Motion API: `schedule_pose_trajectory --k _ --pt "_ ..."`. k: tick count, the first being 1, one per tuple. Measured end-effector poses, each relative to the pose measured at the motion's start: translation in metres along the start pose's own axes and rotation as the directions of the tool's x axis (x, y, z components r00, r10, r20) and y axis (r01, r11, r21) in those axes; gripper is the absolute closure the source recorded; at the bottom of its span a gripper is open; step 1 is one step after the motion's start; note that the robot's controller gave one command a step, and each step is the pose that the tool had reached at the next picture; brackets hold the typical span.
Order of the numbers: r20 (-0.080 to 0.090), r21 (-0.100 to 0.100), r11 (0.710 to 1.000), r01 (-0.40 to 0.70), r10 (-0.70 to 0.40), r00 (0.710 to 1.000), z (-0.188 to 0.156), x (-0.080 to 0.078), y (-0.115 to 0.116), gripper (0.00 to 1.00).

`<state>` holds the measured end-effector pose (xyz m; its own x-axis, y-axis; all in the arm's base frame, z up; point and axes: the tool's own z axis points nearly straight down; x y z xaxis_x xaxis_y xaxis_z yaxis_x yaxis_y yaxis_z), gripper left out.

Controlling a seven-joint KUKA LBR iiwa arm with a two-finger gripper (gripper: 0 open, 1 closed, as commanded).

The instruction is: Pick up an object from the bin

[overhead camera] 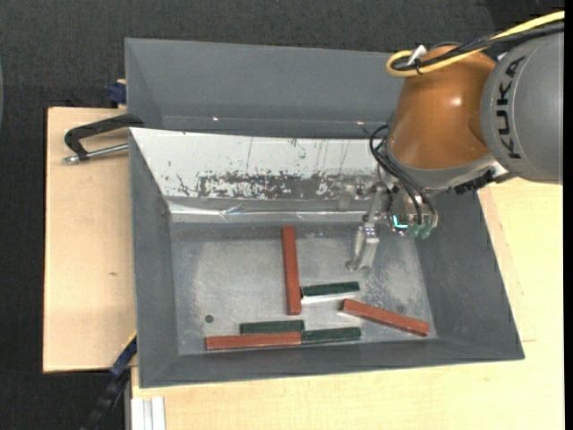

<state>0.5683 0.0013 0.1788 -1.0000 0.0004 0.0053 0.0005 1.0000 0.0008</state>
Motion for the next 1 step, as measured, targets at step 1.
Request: schedule_pose_trajectory --k 1 --pt "0.007 0.0 1.0 0.0 0.0 1.0 -0.0037 -0.0017 0.0 0.0"
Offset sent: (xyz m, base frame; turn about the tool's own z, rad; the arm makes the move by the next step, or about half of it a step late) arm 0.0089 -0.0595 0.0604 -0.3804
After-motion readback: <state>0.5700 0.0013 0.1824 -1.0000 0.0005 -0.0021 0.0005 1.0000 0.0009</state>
